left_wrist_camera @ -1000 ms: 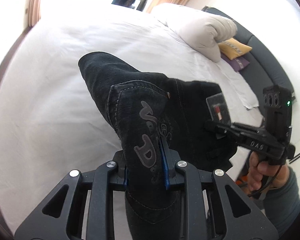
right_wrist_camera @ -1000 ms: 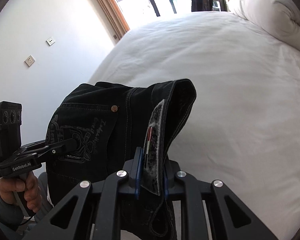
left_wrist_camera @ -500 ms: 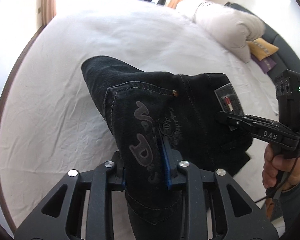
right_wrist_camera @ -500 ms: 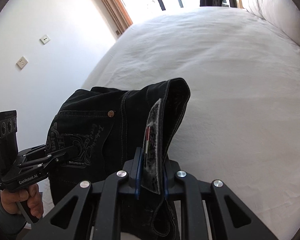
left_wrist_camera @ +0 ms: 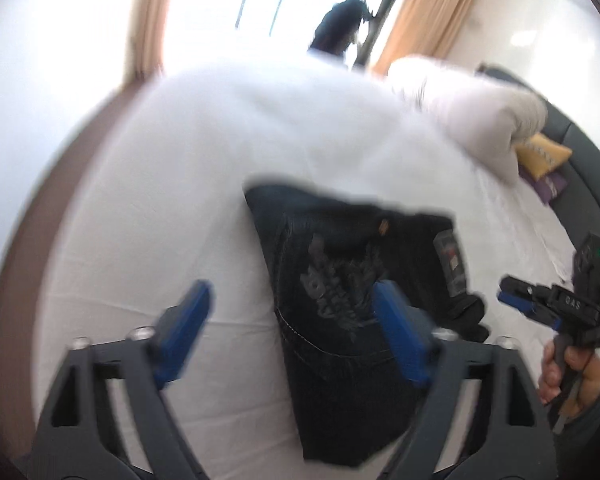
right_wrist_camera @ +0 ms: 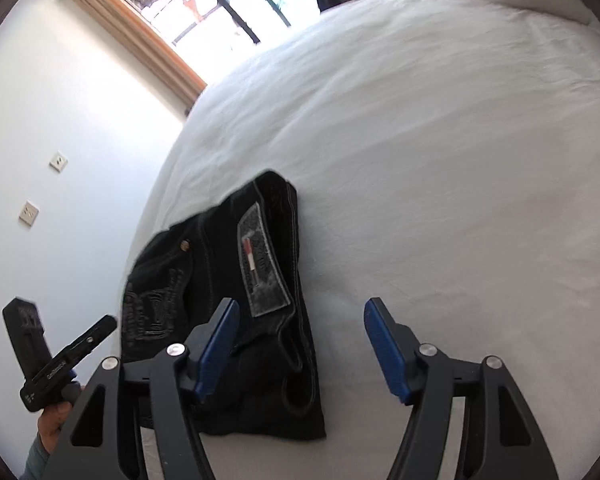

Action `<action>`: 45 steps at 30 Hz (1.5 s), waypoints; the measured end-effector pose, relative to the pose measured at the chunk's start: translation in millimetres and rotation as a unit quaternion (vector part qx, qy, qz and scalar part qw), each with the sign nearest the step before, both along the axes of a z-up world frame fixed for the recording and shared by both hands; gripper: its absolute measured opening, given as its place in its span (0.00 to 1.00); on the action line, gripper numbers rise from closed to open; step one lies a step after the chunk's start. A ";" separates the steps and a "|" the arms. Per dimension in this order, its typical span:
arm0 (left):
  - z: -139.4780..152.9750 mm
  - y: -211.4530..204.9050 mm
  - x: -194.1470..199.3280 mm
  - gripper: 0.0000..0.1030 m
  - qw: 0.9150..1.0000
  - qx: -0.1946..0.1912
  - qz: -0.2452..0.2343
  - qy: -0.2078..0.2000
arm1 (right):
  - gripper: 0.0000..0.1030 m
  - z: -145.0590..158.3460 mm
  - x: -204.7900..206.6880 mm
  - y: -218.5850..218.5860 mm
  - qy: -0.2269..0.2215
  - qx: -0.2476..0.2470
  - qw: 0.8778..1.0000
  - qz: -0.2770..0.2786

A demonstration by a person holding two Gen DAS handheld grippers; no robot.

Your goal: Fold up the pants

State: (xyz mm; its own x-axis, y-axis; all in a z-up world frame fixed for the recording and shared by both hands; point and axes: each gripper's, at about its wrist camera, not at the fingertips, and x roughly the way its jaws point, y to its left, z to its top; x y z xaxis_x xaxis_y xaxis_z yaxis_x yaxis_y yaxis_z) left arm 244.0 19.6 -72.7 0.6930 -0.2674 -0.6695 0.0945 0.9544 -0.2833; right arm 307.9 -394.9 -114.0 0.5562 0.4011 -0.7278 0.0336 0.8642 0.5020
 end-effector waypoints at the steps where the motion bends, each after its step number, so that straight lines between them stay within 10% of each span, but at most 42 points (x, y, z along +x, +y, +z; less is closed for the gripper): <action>1: 17.5 -1.0 -19.0 1.00 0.999 0.019 0.006 -0.032 | 0.67 12.6 -15.2 0.4 -0.020 -0.002 1.000 -0.010; 8: 122.3 -20.9 -136.6 1.00 0.967 0.128 0.049 -0.215 | 0.86 113.6 -102.4 38.8 -0.188 -0.087 0.977 -0.047; 15: 219.0 -24.0 -246.5 1.00 0.921 0.157 0.102 -0.342 | 1.00 235.7 -204.2 67.7 -0.405 -0.153 0.896 -0.095; 20: 245.2 -16.1 -273.4 1.00 0.931 0.124 0.087 -0.332 | 1.00 281.7 -242.8 74.3 -0.457 -0.165 0.869 -0.095; 23: 240.7 -14.7 -266.4 1.00 0.942 0.136 0.092 -0.292 | 1.00 282.6 -256.3 75.7 -0.451 -0.166 0.872 -0.090; 31: 180.6 -15.2 -218.4 1.00 0.981 0.116 0.090 -0.130 | 1.00 203.6 -192.0 60.1 -0.253 -0.209 0.938 -0.112; 45: 94.1 -42.2 -176.3 1.00 0.990 0.136 0.048 -0.002 | 1.00 167.7 -186.6 98.4 -0.162 -0.226 0.958 -0.067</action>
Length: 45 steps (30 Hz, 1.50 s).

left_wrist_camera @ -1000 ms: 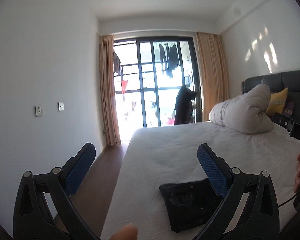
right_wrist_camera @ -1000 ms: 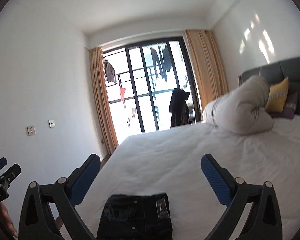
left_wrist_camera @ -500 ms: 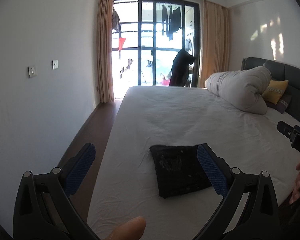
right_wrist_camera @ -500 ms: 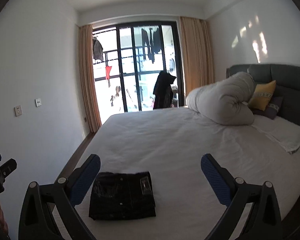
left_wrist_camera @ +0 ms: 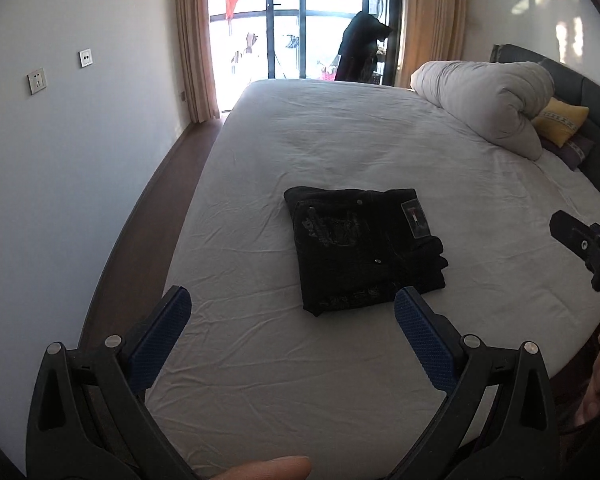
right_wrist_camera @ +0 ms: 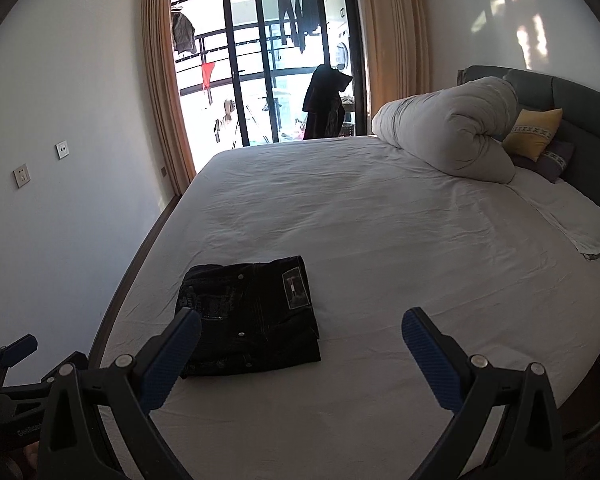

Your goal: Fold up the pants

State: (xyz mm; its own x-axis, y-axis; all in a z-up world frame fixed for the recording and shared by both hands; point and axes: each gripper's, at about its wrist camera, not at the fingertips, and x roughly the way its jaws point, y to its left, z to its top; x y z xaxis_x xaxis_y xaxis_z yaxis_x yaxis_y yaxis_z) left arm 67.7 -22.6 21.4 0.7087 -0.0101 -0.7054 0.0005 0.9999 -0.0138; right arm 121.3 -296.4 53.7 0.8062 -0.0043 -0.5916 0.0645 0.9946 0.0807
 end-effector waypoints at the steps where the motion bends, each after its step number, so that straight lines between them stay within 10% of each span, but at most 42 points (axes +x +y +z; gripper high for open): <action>1: 0.1 1.4 3.5 1.00 1.000 -0.001 0.000 0.002 | 1.00 -2.4 -2.3 5.7 0.003 -0.002 1.000 0.004; 45: -25.9 -3.6 18.1 1.00 1.000 0.000 0.008 0.029 | 1.00 -31.8 -1.8 26.5 0.051 -0.008 0.998 0.038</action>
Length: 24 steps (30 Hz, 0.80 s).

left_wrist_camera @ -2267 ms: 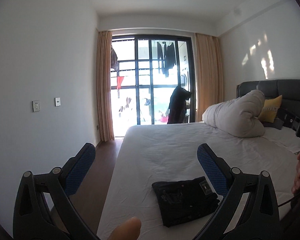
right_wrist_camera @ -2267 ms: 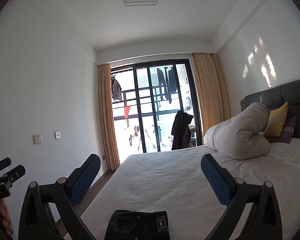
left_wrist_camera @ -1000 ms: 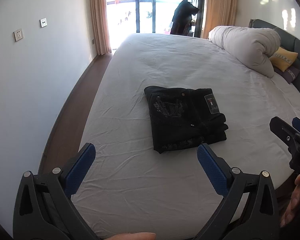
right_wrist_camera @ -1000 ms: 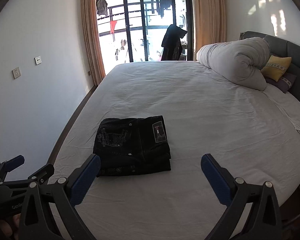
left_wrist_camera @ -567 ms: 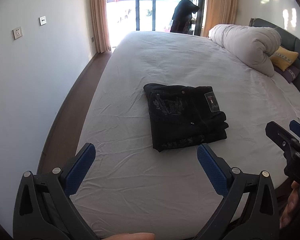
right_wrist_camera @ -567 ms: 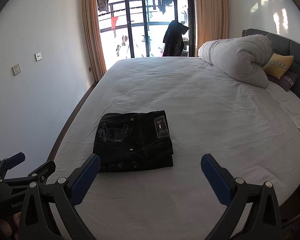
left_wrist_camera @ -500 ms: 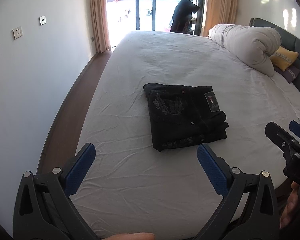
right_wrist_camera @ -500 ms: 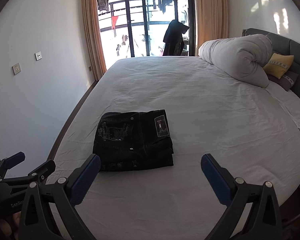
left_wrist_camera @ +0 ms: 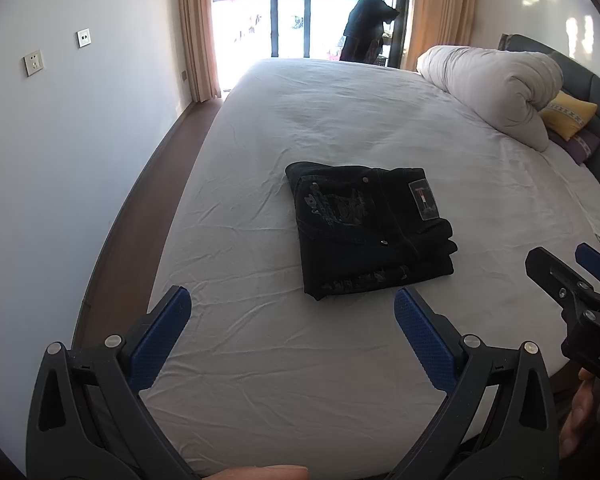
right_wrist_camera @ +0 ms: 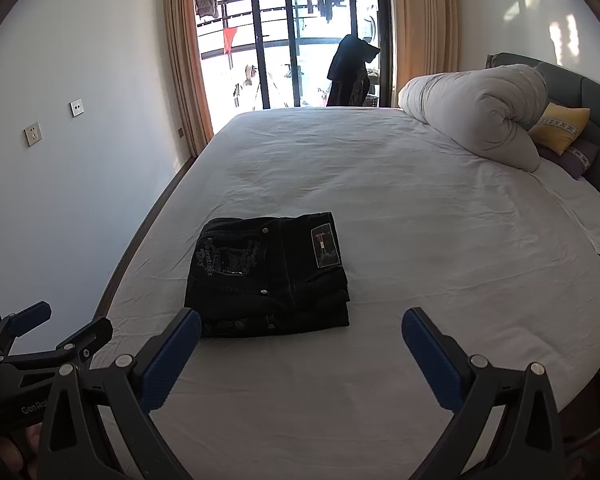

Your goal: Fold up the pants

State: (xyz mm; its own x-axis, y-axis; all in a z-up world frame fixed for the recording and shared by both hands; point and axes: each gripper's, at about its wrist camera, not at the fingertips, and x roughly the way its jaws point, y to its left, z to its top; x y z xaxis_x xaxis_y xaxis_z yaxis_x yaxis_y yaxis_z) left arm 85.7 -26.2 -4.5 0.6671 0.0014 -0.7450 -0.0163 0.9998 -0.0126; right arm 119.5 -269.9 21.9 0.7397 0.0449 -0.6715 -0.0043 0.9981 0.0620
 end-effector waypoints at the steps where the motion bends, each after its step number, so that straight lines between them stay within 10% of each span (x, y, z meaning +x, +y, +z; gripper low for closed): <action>1: -0.3 -0.2 0.1 1.00 1.000 0.000 0.000 0.000 | 1.00 -0.5 -0.3 0.0 0.001 0.000 1.000 0.000; 24: -3.4 0.6 -1.1 1.00 1.000 0.003 0.001 0.003 | 1.00 -8.0 -5.3 -3.9 0.010 0.001 1.000 0.008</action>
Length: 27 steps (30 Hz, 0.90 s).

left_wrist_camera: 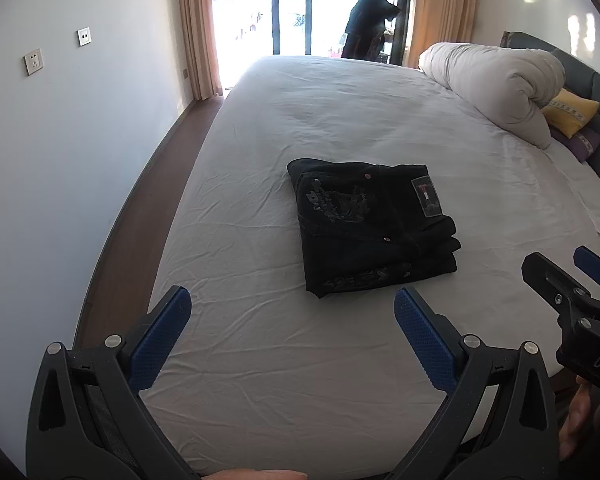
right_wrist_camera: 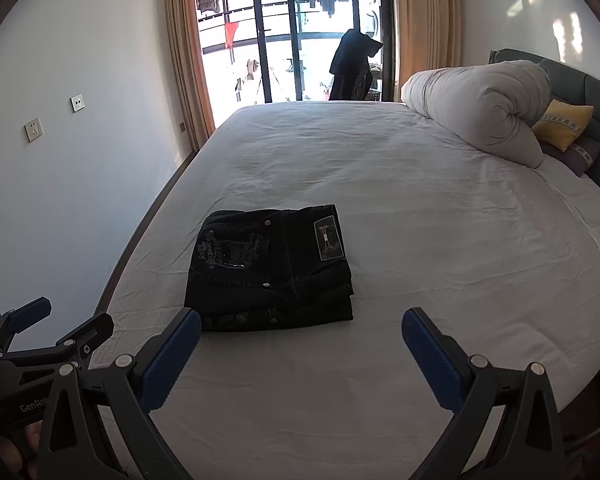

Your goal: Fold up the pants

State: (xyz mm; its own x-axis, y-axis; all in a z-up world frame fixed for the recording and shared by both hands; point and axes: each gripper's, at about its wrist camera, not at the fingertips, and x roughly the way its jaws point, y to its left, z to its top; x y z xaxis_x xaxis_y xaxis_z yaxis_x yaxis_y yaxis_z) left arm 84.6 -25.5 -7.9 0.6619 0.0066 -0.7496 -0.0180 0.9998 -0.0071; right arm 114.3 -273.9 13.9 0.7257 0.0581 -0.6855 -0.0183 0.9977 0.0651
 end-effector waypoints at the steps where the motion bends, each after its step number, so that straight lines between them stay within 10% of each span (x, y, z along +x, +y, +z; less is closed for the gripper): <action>1: -0.6 0.2 -0.6 1.00 1.000 0.000 0.000 0.000 | 1.00 -0.2 -0.4 0.1 0.000 0.000 1.000 0.000; 27: -6.5 7.7 5.9 1.00 1.000 -0.005 -0.006 0.015 | 1.00 -7.0 -2.6 -5.3 0.010 0.002 1.000 0.006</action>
